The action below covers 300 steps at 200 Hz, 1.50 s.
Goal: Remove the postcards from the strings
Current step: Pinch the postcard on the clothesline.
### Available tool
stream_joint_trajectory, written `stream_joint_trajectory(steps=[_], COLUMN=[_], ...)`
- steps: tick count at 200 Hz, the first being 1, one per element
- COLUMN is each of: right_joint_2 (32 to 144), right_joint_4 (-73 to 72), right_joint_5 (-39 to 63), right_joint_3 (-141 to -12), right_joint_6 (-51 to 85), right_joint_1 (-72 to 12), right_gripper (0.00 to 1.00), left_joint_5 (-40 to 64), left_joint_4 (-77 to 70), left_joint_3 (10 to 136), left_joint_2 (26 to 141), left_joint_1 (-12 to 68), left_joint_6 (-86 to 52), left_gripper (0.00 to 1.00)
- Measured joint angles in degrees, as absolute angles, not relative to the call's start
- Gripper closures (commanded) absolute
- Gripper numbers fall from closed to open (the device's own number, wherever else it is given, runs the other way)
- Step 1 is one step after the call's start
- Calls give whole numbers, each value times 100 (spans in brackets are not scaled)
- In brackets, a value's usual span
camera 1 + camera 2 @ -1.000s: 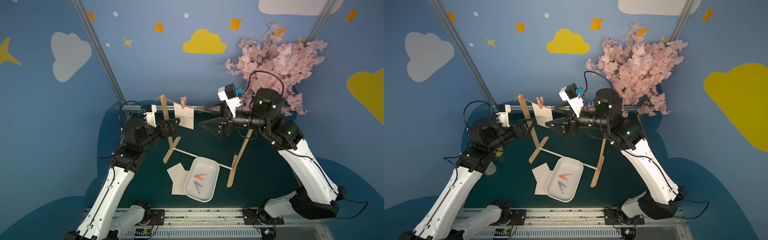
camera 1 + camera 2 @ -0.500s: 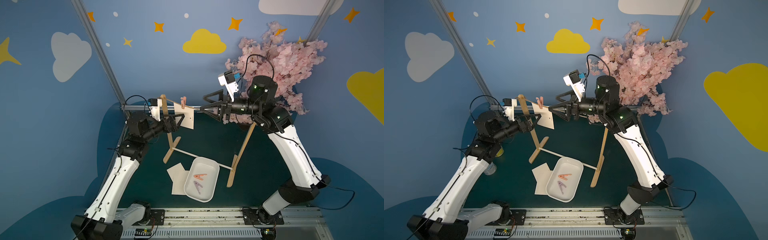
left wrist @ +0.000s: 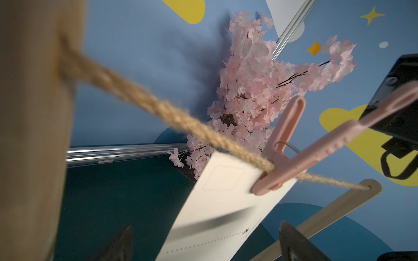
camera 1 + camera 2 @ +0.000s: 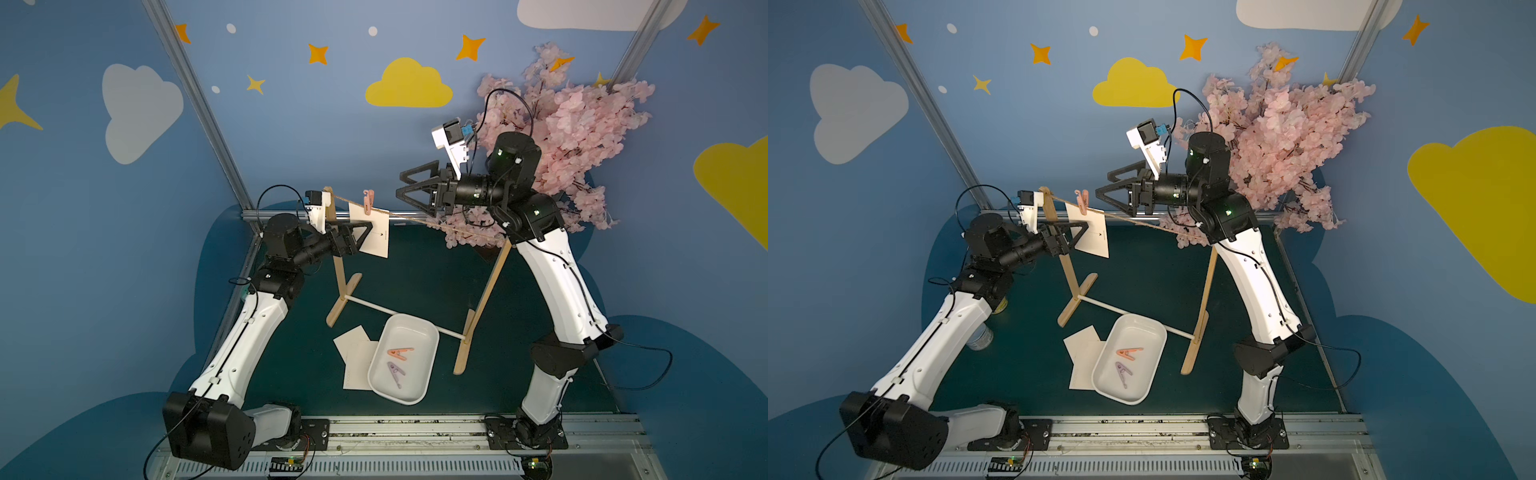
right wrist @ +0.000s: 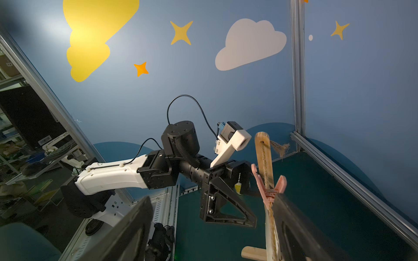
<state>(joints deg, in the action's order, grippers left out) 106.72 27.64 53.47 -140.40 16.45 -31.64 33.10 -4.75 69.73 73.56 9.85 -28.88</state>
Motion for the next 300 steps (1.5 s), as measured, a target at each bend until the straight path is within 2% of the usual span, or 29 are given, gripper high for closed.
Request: stream_joint_trajectory(steps=[55,139,192,240,300], right_joint_2=[10842,10895,11249,11559,11673], right_joint_4=[2681,2340,2137,1914,1813], right_joint_5=[5533,5690,5704,5701,5603], right_joint_3=[-14068,-14068,-14311,-14547,-14636], right_joint_6=[1715,1852,1970,2108,2108], right_joint_1=[-3094,-3148,-3273,-3354,-3463], right_gripper=[17,18,18,18,18], left_joint_5=[3809,3992,4053,4110,4209], left_joint_4=[-1133,-1474,-1806,-1918,-1938], left_joint_3=[6849,5876,5782,5782,5758], left_joint_2=[7400,7008,6956,6956,6956], left_joint_1=[976,976,976,976,976], left_joint_6=[-2982,-3100,-3173,-3190,-3140], left_gripper=[2,2,7,19,40])
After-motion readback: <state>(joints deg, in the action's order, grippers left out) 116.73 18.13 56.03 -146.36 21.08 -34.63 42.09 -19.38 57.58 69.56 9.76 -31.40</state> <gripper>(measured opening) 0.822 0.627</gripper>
